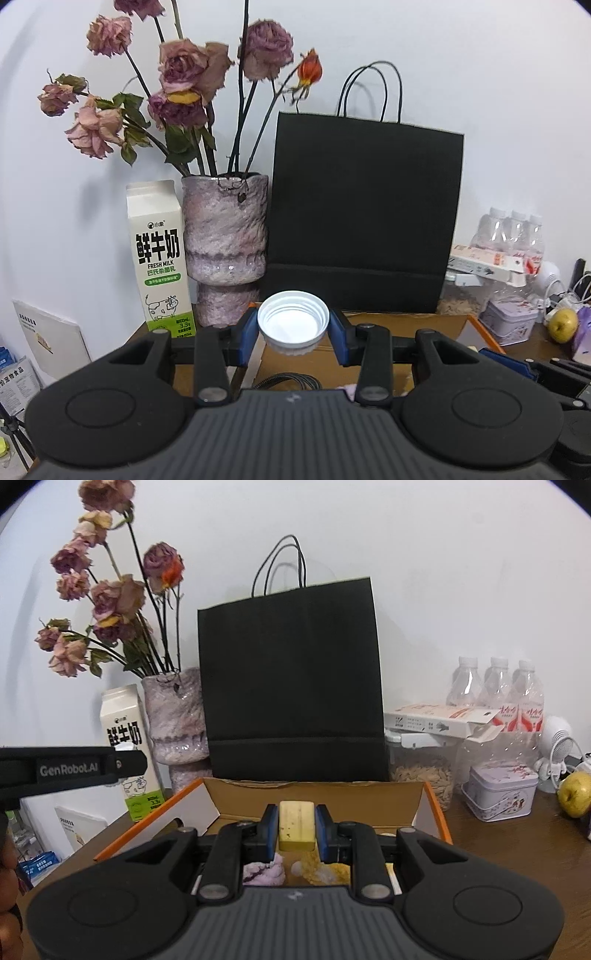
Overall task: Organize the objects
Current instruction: 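Carry the bottle cap and yellow sponge over the cardboard box with both grippers, then open both grippers to drop the cap and sponge into the box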
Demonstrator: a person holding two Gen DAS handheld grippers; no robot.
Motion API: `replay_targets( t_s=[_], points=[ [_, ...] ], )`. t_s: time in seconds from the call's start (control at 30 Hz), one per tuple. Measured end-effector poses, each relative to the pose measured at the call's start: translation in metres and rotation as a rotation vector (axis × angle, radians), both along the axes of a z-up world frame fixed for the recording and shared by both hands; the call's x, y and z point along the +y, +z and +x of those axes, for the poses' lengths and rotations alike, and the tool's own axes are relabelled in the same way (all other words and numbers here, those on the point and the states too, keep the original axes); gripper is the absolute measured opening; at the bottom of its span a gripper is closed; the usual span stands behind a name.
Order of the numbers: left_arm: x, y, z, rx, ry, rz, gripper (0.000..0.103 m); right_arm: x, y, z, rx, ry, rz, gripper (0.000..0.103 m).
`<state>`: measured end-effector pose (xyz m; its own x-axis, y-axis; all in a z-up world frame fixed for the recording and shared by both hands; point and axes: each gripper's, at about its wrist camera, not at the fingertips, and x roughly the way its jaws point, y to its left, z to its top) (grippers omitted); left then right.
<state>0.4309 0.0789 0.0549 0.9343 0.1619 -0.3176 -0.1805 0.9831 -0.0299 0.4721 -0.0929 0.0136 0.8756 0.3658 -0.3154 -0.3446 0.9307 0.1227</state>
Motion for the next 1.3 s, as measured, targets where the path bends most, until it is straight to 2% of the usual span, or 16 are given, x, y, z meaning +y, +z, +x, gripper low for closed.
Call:
replay_targets(
  t_s=[0.47, 0.77, 0.8, 0.83, 0.87, 0.9, 0.93, 1.3],
  points=[
    [-0.002, -0.025, 0.049, 0.105, -0.006, 0.036, 0.041, 0.020, -0.017, 0.043, 0.051, -0.011, -0.063, 0.020],
    [-0.003, -0.037, 0.059, 0.141, -0.019, 0.031, 0.042, 0.017, -0.024, 0.051, 0.084, -0.044, -0.100, 0.021],
    [-0.002, -0.036, 0.058, 0.135, -0.013, 0.025, 0.050, 0.017, -0.024, 0.051, 0.085, -0.048, -0.106, 0.024],
    [-0.001, -0.035, 0.057, 0.130, -0.009, 0.019, 0.059, 0.016, -0.024, 0.051, 0.087, -0.056, -0.107, 0.041],
    [0.000, -0.034, 0.055, 0.116, -0.007, 0.013, 0.080, 0.015, -0.023, 0.050, 0.085, -0.064, -0.106, 0.055],
    [0.000, -0.033, 0.054, 0.100, -0.005, 0.013, 0.096, 0.014, -0.023, 0.049, 0.078, -0.073, -0.106, 0.085],
    [0.000, -0.032, 0.052, 0.083, 0.001, 0.020, 0.102, 0.013, -0.023, 0.049, 0.069, -0.085, -0.106, 0.103],
    [-0.002, -0.028, 0.051, 0.077, 0.033, 0.034, 0.103, 0.010, -0.021, 0.049, 0.077, -0.122, -0.107, 0.103]
  ],
)
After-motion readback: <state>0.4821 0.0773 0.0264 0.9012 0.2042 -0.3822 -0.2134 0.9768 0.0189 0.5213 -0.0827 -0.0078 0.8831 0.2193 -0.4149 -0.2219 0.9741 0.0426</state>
